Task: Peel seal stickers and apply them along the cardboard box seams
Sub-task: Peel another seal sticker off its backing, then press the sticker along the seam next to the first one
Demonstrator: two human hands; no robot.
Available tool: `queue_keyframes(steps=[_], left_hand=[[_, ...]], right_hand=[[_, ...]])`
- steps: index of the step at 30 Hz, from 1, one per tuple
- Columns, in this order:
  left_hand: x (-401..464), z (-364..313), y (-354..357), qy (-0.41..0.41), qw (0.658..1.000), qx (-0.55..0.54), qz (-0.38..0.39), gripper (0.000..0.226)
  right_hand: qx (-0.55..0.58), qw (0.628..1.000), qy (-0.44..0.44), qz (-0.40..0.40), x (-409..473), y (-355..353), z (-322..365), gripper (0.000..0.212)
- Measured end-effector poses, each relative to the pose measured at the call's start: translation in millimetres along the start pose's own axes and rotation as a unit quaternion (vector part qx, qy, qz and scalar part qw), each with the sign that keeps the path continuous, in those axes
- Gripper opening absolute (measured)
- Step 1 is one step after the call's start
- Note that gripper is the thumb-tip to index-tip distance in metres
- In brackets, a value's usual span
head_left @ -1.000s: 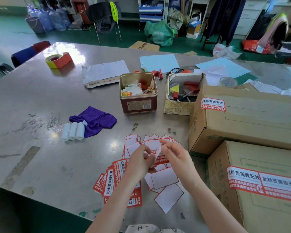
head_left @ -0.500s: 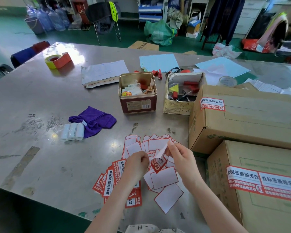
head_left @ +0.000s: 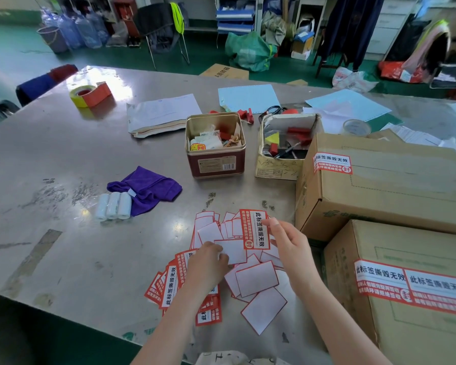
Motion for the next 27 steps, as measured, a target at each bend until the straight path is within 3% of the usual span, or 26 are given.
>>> queue_keyframes(steps=[4,10,17,22,27], left_hand=[[1.7,10.7,15.4,0.020,0.994,0.099,0.035,0.033],[3.4,18.9,30.1,0.019,0.985,0.165,0.056,0.034],[-0.1,-31.6,-5.3,0.140,0.981,0.036,-0.126,0.042],[-5.4,-63.3,-19.3,0.256,0.953,0.005,-0.161,0.038],[-8.1,-71.0,-20.1,0.302,0.934,0.018,-0.192,0.011]], right_hand=[[0.008,1.000,0.001,-0.008,3.4,-3.9,0.4,0.023],[-0.003,1.000,0.007,-0.012,3.4,-7.1,-1.8,0.020],[-0.096,0.995,0.013,-0.013,8.2,-8.7,-7.9,0.021],[-0.166,0.986,-0.033,0.011,4.9,-4.0,-2.3,0.017],[-0.159,0.987,-0.035,0.010,3.2,-6.5,0.5,0.019]])
Point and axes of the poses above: each hand's wrist, its own x-axis towards the middle knuckle, its own y-axis out of the palm, z = x × y, the point moved 5 cm from there along x, towards the middle knuckle, and after that the axes turned 13 degrees about -x, right-handed, at the moved point
